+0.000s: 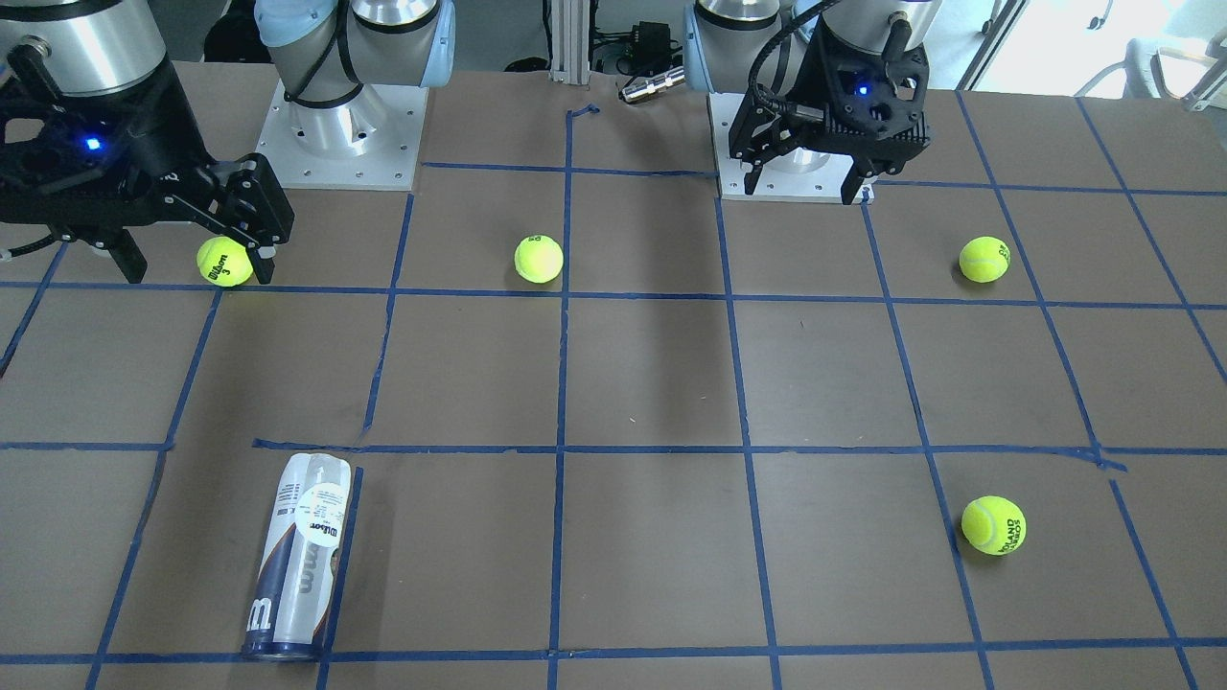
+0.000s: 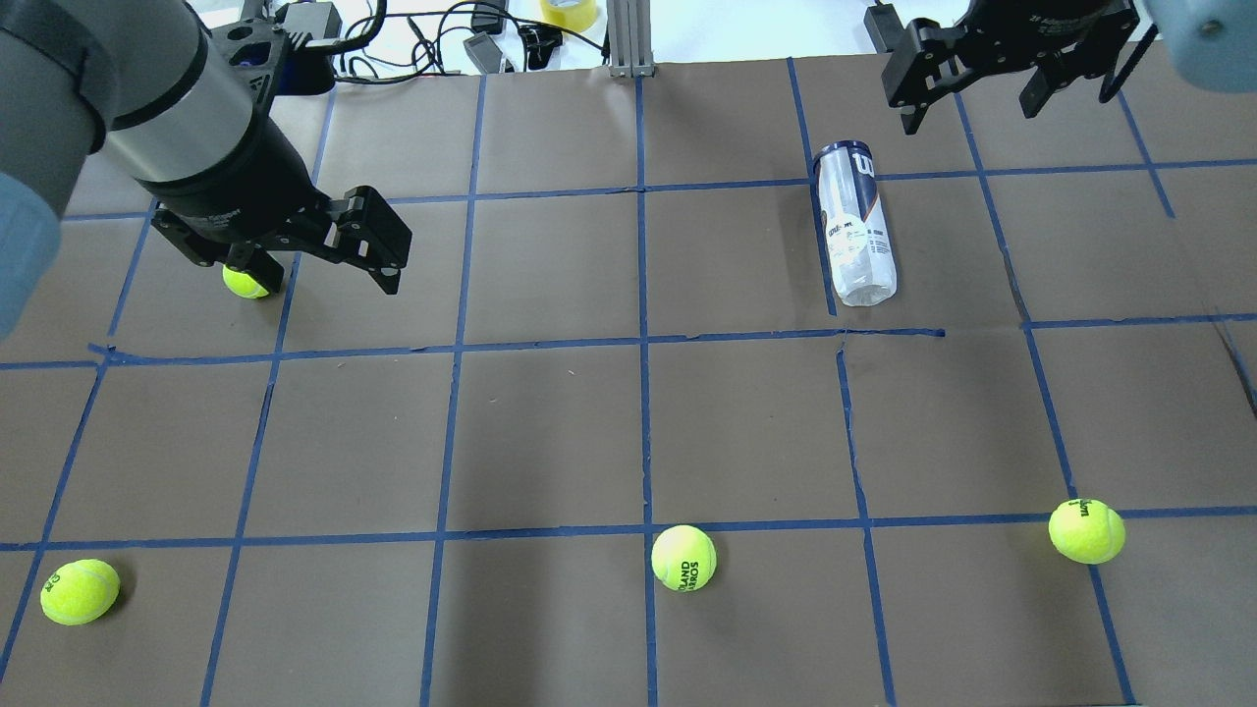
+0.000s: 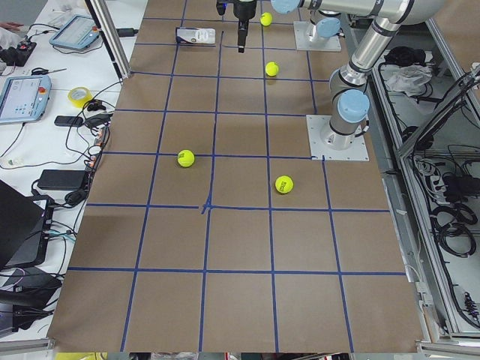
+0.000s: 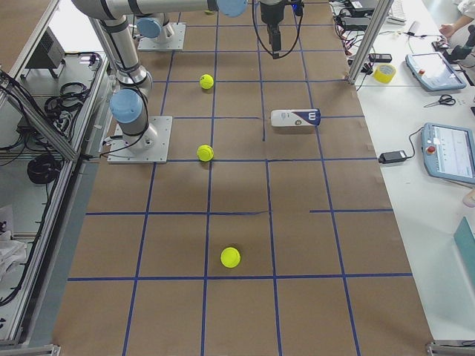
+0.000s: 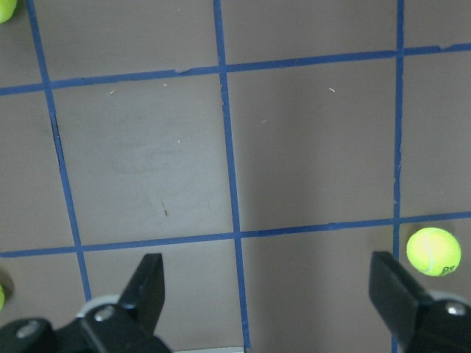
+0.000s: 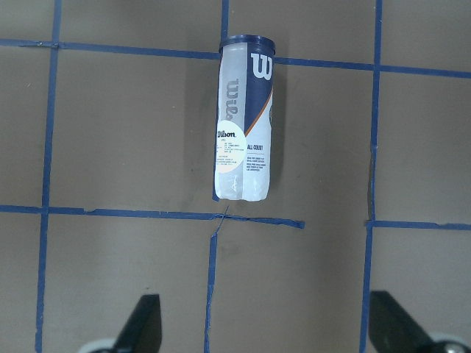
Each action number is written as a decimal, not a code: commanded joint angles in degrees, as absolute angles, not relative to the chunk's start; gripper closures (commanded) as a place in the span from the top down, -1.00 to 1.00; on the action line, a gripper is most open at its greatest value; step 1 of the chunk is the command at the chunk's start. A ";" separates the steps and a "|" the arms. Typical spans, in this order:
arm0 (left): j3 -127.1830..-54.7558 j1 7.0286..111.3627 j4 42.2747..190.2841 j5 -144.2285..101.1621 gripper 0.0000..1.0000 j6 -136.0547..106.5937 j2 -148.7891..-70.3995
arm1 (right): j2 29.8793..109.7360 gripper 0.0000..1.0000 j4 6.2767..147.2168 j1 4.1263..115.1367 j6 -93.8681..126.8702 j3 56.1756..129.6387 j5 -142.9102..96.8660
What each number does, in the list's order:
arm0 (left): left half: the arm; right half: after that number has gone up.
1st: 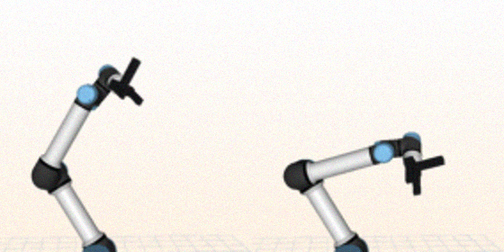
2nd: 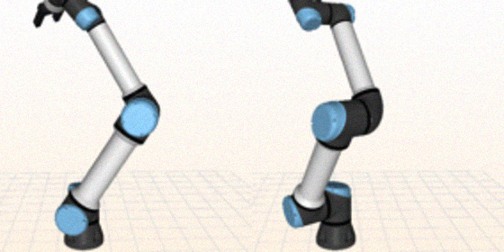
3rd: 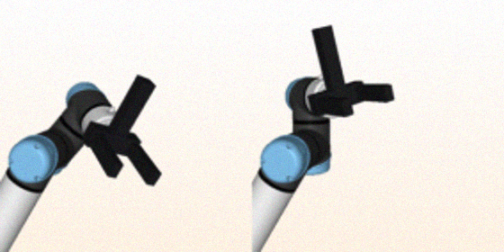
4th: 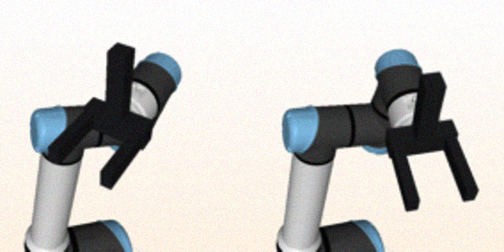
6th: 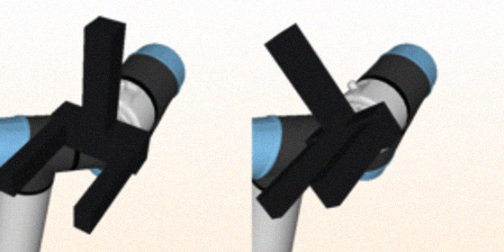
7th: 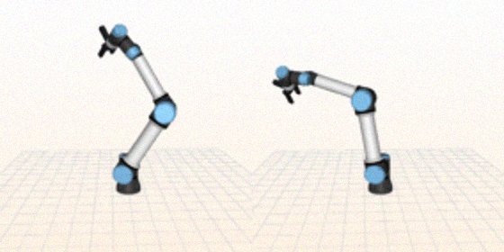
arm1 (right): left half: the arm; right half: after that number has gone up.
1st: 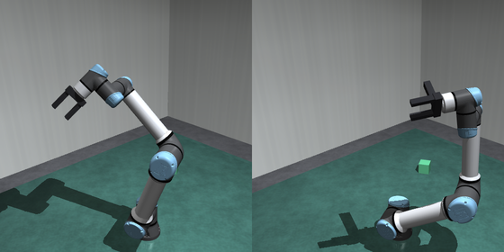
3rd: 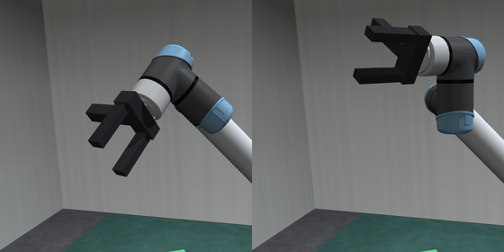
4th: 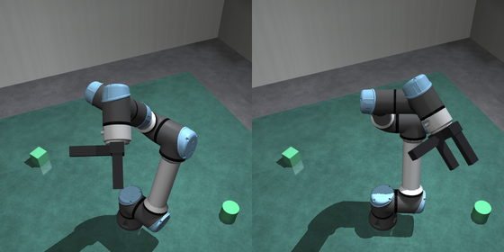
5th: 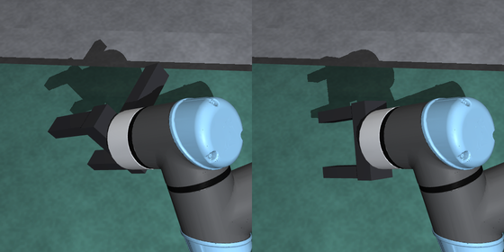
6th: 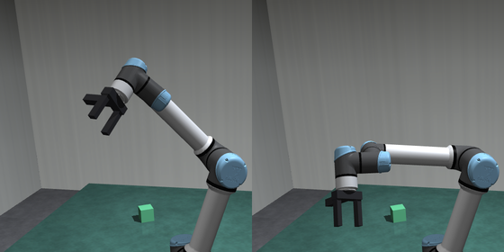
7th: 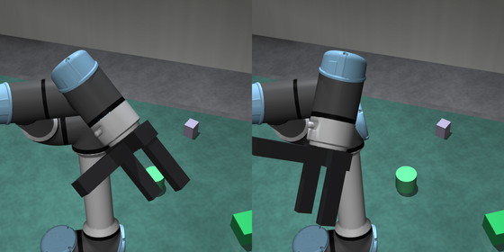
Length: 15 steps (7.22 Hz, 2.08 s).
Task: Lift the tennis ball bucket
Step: 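Lower the right gripper over the lying Wilson tennis ball can and close on it, then lift the Wilson can off the table with the right gripper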
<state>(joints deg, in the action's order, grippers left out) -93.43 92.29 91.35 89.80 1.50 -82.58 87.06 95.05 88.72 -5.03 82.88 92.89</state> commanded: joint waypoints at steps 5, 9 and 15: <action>-93.87 92.11 91.32 89.39 1.00 1.50 -82.97 | 76.40 1.00 100.70 88.42 -2.81 85.07 92.20; -93.95 92.11 91.41 90.00 1.00 1.58 -82.88 | 61.12 1.00 113.50 88.42 -3.34 85.25 92.46; -94.83 92.20 90.79 89.65 1.00 2.11 -82.88 | 55.11 1.00 120.32 88.33 -2.28 84.90 92.90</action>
